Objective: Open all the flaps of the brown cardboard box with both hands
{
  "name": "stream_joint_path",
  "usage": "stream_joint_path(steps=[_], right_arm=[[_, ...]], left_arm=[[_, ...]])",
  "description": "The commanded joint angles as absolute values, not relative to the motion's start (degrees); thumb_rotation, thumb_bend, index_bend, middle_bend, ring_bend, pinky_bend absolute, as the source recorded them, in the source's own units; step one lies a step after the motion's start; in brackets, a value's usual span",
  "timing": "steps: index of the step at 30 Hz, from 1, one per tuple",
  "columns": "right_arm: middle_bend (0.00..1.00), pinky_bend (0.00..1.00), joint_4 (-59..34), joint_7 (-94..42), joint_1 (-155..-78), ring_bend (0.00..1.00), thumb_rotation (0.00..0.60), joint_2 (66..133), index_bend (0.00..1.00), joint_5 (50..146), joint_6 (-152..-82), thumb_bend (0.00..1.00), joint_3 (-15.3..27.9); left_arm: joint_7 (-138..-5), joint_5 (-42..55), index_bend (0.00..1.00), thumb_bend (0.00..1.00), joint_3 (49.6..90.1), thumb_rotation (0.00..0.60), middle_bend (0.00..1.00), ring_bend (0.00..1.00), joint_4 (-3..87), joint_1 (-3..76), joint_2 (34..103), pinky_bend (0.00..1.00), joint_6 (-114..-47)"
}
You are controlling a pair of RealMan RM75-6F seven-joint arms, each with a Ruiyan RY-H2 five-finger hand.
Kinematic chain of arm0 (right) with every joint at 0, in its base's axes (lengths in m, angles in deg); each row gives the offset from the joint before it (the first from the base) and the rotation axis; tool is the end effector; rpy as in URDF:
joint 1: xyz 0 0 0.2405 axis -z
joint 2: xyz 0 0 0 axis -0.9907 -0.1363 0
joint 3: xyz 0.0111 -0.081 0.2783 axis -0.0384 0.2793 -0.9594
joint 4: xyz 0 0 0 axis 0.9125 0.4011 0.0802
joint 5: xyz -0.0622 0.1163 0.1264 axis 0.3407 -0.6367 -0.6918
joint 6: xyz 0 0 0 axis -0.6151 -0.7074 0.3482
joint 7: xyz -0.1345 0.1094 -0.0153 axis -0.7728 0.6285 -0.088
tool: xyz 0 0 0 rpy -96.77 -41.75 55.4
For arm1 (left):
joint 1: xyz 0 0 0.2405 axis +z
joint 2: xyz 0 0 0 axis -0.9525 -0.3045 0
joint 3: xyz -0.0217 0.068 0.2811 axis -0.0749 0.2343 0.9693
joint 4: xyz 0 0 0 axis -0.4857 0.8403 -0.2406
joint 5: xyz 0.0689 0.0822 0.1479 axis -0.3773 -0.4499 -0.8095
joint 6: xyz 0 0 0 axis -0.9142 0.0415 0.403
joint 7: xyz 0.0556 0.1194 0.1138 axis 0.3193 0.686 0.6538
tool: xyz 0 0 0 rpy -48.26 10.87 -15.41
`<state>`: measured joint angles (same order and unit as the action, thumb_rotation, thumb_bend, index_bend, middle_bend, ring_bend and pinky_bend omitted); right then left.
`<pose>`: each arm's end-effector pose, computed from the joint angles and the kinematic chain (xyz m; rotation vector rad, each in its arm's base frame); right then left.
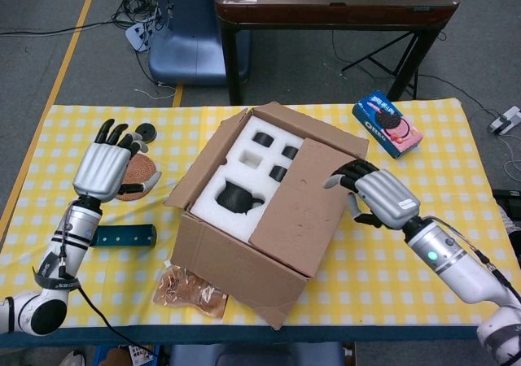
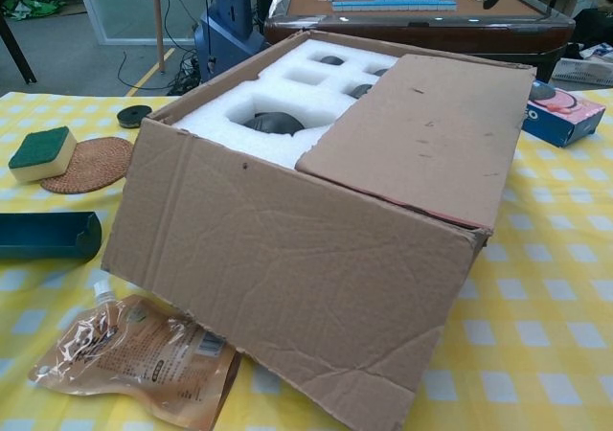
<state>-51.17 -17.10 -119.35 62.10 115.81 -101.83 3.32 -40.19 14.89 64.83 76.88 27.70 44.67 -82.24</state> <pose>-0.1318 -0.3390 0.2005 1.9526 -1.0275 1.0716 -0.1435 0.4009 0.1967 -1.6422 -0.6313 -0.8440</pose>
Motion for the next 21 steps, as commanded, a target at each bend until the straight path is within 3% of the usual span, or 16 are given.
stream_joint_path(steps=[1, 7, 21], right_arm=[[0.27, 0.12, -48.9, -21.6, -123.1, 0.17, 0.600, 65.9, 0.28, 112.3, -98.5, 0.83, 2.1], [0.29, 0.12, -44.7, -28.5, -128.8, 0.17, 0.600, 71.6, 0.28, 106.9, -94.4, 0.99, 1.6], [0.32, 0.12, -33.5, -38.9, -140.5, 0.17, 0.600, 84.3, 0.30, 96.3, -88.7, 1.00, 2.3]], left_arm=[[-42.0, 14.5, 0.40, 0.28, 65.7, 0.159, 0.25, 0.10, 76.7, 29.2, 44.3, 0.00, -82.8], [-43.6, 13.2, 0.38, 0.28, 67.1, 0.161, 0.25, 0.10, 74.7, 31.5, 44.1, 0.00, -83.8], [-46.3, 11.5, 0.39, 0.28, 68.2, 0.164, 0.25, 0.10, 74.5, 34.6, 43.0, 0.00, -84.2]])
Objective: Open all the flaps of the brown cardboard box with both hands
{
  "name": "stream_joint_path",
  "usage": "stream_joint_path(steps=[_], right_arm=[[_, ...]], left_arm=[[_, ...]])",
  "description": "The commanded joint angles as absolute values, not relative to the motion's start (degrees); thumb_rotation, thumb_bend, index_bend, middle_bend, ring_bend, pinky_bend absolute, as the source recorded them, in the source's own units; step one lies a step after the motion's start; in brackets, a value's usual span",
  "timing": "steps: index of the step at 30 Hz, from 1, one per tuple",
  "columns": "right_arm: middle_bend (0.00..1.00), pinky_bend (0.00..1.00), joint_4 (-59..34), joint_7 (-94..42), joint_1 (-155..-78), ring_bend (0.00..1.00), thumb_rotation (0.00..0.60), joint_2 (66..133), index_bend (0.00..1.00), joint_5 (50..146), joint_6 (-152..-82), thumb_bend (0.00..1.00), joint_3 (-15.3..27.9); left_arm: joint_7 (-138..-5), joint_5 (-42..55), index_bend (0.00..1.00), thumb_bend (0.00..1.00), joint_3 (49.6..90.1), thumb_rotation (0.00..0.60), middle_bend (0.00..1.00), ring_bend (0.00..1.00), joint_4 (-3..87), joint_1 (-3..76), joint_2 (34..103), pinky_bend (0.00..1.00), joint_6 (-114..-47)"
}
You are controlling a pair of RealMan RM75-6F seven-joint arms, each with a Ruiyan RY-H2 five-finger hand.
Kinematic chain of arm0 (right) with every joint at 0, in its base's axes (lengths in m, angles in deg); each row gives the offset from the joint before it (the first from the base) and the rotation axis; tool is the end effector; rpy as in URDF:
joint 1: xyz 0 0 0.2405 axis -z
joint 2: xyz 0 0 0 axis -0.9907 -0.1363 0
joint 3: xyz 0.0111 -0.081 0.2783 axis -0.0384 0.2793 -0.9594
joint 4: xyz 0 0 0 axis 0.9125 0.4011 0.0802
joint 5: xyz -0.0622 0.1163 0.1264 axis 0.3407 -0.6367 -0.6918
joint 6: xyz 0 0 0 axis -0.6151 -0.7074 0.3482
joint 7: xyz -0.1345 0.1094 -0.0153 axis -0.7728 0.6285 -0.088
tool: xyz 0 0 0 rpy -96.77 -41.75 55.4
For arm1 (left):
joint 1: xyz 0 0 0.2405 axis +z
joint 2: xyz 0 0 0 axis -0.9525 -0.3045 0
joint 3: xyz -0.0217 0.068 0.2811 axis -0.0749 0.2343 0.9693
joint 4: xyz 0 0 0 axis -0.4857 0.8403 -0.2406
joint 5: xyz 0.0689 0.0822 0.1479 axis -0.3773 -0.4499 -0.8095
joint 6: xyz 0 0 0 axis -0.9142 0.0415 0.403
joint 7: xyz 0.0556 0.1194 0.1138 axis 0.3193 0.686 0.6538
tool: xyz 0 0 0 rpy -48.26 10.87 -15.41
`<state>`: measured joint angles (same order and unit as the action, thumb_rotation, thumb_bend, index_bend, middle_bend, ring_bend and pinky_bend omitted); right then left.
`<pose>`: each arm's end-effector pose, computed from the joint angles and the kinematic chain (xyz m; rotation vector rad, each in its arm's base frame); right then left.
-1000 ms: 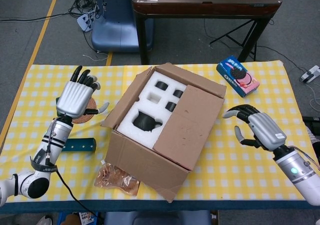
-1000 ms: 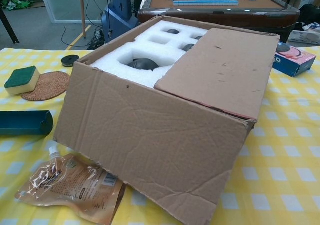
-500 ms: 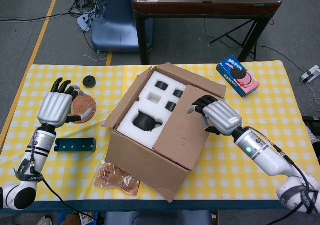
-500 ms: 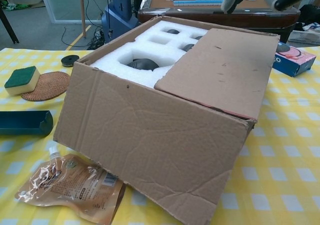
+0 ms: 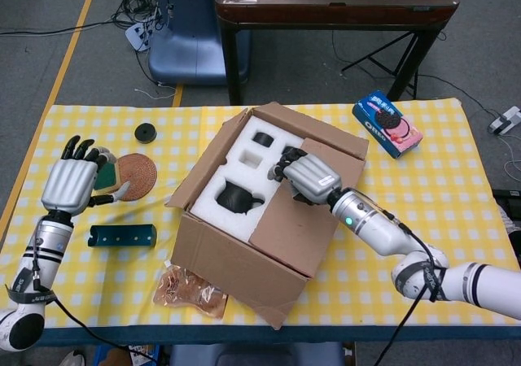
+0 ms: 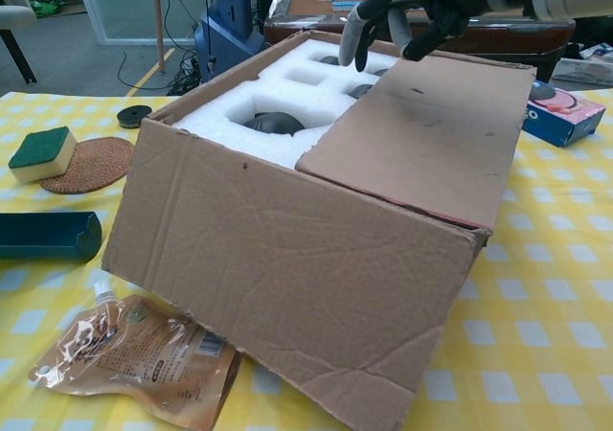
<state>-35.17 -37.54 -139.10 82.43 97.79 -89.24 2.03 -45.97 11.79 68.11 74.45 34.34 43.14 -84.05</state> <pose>-0.0708 -0.4209 0.0937 2.1465 -0.8532 0.9229 -0.2004 0.3801 0.2093 -1.5693 -0.7059 -0.7757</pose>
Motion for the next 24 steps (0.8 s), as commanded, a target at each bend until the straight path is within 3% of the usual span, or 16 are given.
stream_joint_path(steps=[1, 9, 24], right_arm=[[0.32, 0.12, -32.9, -39.4, -141.1, 0.17, 0.600, 85.0, 0.30, 95.7, -88.7, 1.00, 2.4], [0.34, 0.12, -30.6, -41.9, -142.9, 0.17, 0.600, 87.1, 0.31, 92.9, -88.9, 1.00, 4.4], [0.45, 0.12, -32.5, -42.1, -142.2, 0.21, 0.600, 84.7, 0.32, 92.6, -91.0, 1.00, 6.2]], left_arm=[[-46.5, 11.3, 0.39, 0.28, 68.2, 0.166, 0.25, 0.10, 74.5, 34.8, 42.8, 0.00, -84.2], [-48.0, 10.4, 0.39, 0.28, 68.4, 0.164, 0.25, 0.10, 74.0, 36.0, 42.3, 0.00, -83.9], [-48.1, 10.6, 0.39, 0.28, 67.7, 0.164, 0.25, 0.10, 73.2, 36.1, 43.0, 0.00, -82.7]])
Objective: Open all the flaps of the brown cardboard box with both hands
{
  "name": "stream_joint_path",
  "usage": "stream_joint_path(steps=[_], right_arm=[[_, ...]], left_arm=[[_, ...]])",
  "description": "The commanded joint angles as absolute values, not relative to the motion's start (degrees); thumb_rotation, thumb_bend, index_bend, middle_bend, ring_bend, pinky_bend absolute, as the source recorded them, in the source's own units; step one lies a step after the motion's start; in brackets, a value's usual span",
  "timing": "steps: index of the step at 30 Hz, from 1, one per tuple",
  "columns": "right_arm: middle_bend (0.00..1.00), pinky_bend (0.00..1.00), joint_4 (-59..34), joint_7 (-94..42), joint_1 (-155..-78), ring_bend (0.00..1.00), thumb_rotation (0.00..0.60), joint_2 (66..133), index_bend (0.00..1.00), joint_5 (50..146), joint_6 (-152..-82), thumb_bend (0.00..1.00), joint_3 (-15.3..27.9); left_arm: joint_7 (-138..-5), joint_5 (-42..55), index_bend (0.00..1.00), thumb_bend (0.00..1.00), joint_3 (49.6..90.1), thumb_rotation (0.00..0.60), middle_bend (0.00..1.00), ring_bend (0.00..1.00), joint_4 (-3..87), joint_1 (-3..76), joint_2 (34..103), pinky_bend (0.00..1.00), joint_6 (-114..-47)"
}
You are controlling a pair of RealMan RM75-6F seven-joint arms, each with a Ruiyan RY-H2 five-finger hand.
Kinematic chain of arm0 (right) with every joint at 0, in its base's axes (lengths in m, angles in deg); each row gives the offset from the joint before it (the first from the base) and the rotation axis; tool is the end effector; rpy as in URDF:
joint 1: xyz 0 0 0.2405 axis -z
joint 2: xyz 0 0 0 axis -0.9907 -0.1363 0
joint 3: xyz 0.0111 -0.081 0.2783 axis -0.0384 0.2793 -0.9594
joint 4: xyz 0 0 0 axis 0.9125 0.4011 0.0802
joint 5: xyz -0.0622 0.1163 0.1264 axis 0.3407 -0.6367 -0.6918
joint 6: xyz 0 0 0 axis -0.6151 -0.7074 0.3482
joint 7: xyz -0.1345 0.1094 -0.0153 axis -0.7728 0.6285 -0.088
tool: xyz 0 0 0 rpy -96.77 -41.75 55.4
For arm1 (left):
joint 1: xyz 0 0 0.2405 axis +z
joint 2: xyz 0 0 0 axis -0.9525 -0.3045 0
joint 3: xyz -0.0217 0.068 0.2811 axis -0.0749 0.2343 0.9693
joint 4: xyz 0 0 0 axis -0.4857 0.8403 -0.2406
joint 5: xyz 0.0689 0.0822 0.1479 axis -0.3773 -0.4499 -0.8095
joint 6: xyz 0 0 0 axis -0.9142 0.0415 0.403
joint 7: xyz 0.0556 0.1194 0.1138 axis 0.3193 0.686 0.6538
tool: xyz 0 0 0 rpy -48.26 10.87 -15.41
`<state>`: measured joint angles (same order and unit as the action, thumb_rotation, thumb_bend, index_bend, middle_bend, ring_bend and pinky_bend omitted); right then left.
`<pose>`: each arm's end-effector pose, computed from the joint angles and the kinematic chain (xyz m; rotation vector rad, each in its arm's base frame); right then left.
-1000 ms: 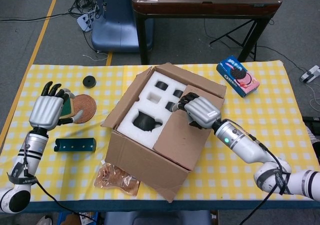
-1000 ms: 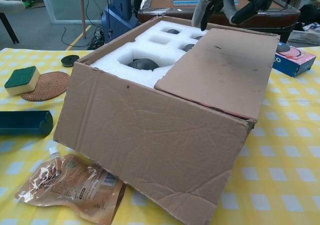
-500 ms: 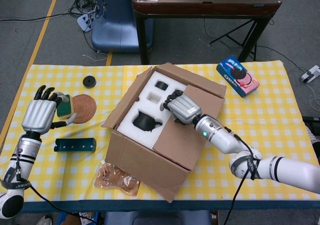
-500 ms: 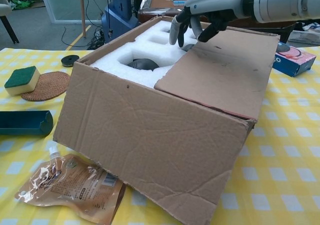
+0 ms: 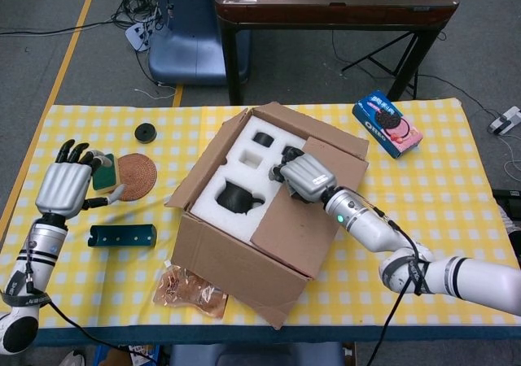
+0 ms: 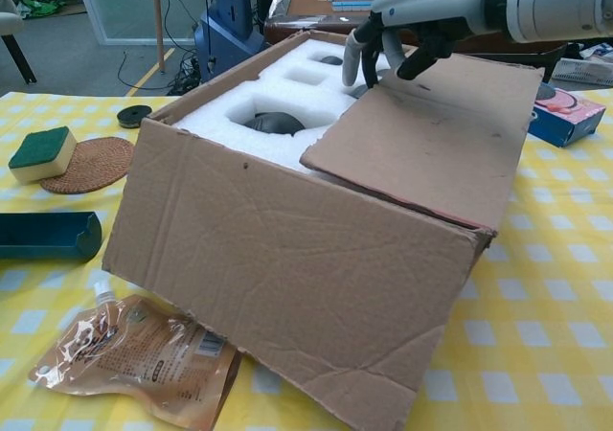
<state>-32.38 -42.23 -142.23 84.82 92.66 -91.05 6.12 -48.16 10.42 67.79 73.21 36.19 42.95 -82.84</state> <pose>-0.0781 -0.4311 0.0795 2.1350 -0.8192 0.8402 -0.2121 0.3763 0.2107 -1.5639 -0.7313 -0.7715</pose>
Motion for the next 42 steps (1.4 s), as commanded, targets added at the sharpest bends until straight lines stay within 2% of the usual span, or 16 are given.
stream_joint_path(steps=[1, 16, 26, 42], right_arm=[[0.46, 0.12, -32.5, -42.0, -142.1, 0.21, 0.600, 84.6, 0.32, 92.6, -91.1, 1.00, 6.2], [0.50, 0.13, -37.3, -36.7, -140.0, 0.26, 0.600, 79.3, 0.33, 95.6, -94.3, 1.00, 3.3], [0.52, 0.17, -42.0, -34.3, -138.1, 0.30, 0.600, 74.1, 0.33, 95.6, -94.4, 1.00, 2.9], [0.53, 0.21, -54.3, -29.9, -130.5, 0.33, 0.600, 60.4, 0.33, 101.4, -99.8, 1.00, 2.0]], left_arm=[[-48.0, 10.7, 0.39, 0.28, 67.6, 0.164, 0.25, 0.10, 73.1, 36.1, 43.1, 0.00, -82.7], [-47.8, 11.8, 0.39, 0.28, 66.6, 0.165, 0.25, 0.10, 72.1, 35.7, 43.6, 0.00, -82.1], [-47.9, 11.8, 0.40, 0.28, 66.1, 0.165, 0.25, 0.10, 72.3, 35.6, 43.5, 0.00, -82.0], [-47.6, 11.9, 0.40, 0.28, 65.4, 0.166, 0.25, 0.10, 72.7, 35.2, 43.2, 0.00, -82.0]])
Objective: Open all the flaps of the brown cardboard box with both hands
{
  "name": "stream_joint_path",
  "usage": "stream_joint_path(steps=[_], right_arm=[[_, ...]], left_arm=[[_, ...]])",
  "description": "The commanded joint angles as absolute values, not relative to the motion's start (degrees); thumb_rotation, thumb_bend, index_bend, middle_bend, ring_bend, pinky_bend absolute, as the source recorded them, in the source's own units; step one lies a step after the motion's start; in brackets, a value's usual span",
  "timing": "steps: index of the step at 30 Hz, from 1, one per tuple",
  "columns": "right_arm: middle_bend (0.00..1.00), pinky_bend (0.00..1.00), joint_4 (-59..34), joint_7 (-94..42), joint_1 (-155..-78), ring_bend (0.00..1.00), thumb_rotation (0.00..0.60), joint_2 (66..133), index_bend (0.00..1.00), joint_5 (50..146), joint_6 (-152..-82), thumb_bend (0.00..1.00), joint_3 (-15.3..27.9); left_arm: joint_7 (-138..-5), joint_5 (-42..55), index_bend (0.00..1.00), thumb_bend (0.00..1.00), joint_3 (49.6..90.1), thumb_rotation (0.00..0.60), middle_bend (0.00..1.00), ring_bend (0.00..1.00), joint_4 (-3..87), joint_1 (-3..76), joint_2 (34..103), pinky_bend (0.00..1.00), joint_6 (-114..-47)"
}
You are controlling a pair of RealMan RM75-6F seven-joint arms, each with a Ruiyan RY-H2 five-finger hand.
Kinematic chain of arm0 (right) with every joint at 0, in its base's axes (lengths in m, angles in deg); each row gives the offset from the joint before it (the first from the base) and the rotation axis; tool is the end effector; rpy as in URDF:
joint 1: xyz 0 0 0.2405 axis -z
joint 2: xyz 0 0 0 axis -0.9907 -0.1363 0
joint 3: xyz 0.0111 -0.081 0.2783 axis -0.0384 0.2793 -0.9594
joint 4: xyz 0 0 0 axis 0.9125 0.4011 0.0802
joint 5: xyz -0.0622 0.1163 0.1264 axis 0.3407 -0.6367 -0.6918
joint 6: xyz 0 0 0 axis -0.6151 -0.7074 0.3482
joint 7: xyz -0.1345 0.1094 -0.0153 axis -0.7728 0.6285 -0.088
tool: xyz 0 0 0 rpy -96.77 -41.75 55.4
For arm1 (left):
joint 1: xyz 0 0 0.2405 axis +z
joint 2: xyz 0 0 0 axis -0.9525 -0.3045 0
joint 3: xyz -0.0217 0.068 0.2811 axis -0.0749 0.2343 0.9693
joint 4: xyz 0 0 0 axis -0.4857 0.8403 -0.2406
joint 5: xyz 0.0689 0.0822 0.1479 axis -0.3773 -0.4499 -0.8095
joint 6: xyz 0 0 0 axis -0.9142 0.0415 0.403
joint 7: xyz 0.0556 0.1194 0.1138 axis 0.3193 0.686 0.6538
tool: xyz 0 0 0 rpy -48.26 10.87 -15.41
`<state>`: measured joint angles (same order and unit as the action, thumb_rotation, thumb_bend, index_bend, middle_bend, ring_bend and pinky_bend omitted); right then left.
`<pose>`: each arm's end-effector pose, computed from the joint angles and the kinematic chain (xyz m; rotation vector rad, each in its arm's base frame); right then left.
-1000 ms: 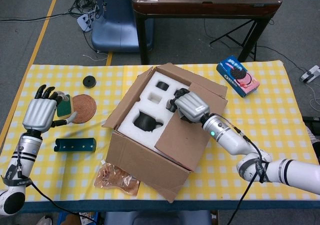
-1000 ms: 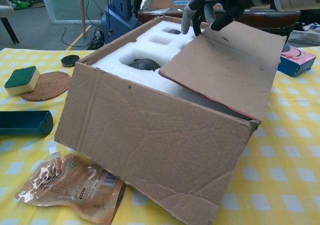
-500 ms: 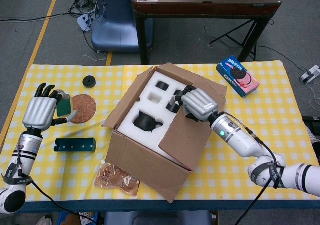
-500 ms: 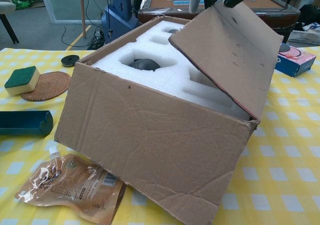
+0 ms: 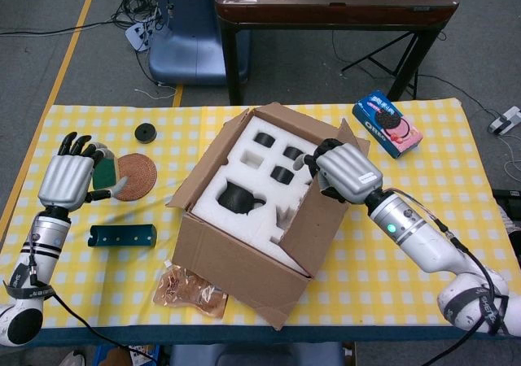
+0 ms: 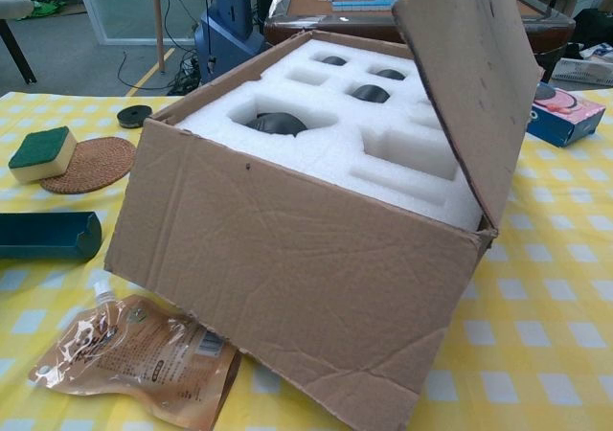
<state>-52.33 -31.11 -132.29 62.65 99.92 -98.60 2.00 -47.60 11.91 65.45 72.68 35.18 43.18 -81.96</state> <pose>-0.0740 -0.3757 0.1995 1.9920 -0.8674 1.0300 -0.2025 0.3865 0.2151 -1.5465 -0.7231 -0.7979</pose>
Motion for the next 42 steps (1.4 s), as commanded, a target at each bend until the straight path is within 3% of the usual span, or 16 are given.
stream_joint_path(steps=[1, 24, 33, 38, 42], right_arm=[[0.54, 0.21, -55.2, -29.3, -129.5, 0.33, 0.600, 59.3, 0.33, 102.2, -100.4, 1.00, 2.1], [0.54, 0.27, -61.2, -9.1, -109.6, 0.34, 0.600, 41.8, 0.33, 120.2, -110.7, 1.00, 8.2], [0.54, 0.27, -58.8, -5.9, -106.2, 0.34, 0.600, 42.3, 0.33, 123.2, -112.4, 1.00, 9.9], [0.47, 0.27, -57.1, -6.8, -104.9, 0.34, 0.600, 44.1, 0.33, 123.4, -113.9, 1.00, 10.3], [0.39, 0.27, -55.3, -10.6, -102.8, 0.33, 0.600, 46.8, 0.33, 122.5, -117.0, 0.85, 10.8]], left_arm=[[-47.6, 11.9, 0.40, 0.28, 65.4, 0.166, 0.25, 0.10, 72.8, 35.2, 43.1, 0.00, -82.0], [-46.7, 11.9, 0.40, 0.28, 65.2, 0.164, 0.25, 0.10, 75.6, 35.6, 41.7, 0.00, -83.1], [-46.6, 11.5, 0.40, 0.28, 65.5, 0.164, 0.25, 0.10, 75.8, 35.9, 42.0, 0.00, -83.6], [-47.7, 10.8, 0.40, 0.28, 65.8, 0.163, 0.25, 0.10, 75.9, 37.1, 42.5, 0.00, -85.3], [-47.6, 9.9, 0.40, 0.28, 66.7, 0.211, 0.25, 0.10, 76.2, 38.7, 42.5, 0.00, -87.2]])
